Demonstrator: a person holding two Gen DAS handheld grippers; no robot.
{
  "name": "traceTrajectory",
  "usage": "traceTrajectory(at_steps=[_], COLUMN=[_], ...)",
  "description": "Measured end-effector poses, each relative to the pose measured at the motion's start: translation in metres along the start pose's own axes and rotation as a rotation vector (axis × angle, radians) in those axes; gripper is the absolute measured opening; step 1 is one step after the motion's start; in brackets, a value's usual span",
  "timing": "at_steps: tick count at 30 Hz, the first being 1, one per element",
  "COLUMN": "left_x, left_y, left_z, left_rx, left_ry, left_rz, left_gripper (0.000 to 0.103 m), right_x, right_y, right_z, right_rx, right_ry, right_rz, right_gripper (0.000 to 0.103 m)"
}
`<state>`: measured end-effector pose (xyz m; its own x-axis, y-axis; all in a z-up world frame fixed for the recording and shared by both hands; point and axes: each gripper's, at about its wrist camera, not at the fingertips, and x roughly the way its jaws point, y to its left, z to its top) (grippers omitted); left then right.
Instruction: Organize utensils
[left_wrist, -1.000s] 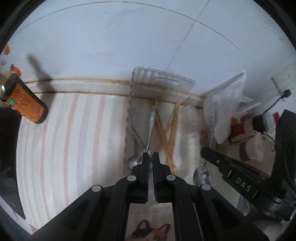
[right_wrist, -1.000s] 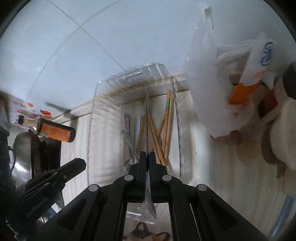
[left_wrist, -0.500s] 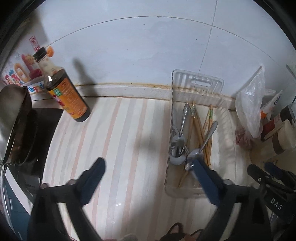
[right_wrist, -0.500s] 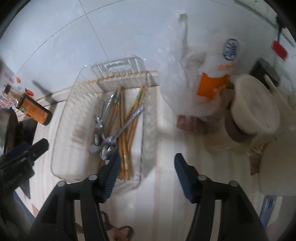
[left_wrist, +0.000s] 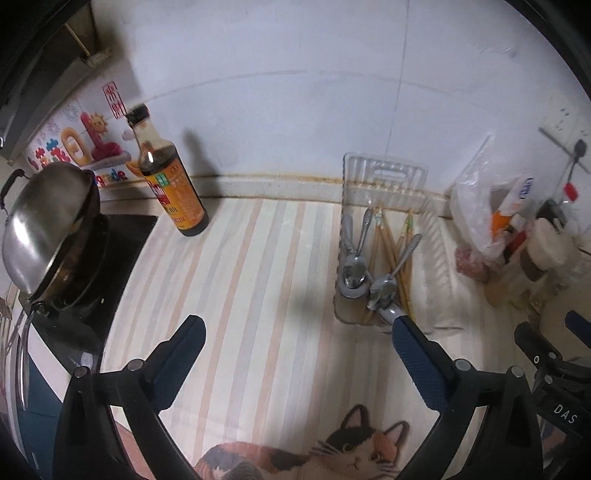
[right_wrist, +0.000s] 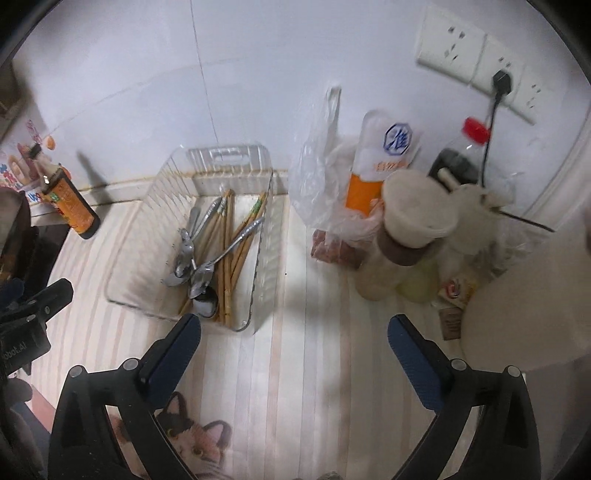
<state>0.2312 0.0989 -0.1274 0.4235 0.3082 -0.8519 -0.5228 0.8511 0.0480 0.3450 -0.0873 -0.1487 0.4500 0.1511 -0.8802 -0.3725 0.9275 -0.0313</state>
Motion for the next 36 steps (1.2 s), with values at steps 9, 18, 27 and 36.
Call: traceTrajectory(at_steps=[9,18,27,36], left_x=[-0.088,-0.179,-0.219,-0.236], left_y=[0.018,0.034,0.043,0.044], left_z=[-0.017,-0.040,-0.056,-0.063], left_rx=[0.038,0.083,0.073,0.036], left_ry=[-0.100,-0.168,-0.106,-0.101], left_rz=[-0.057,-0.151,-0.244,-0.273], left_gripper=[0.103,0.103,0.103,0.103], right_x=[-0.102,-0.202,-0.266,-0.284], right_y=[-0.004,-0.003,-0.004,-0.008], right_z=[-0.024,-0.060,-0.083,-0.081], right_rx=[0.046,0.096,0.098,0.076], right_ry=[-0.113,-0.185,-0.189,-0.177], right_rz=[0.004,0.077,0.173,0.250], right_gripper=[0.103,0.103,0.103,0.103])
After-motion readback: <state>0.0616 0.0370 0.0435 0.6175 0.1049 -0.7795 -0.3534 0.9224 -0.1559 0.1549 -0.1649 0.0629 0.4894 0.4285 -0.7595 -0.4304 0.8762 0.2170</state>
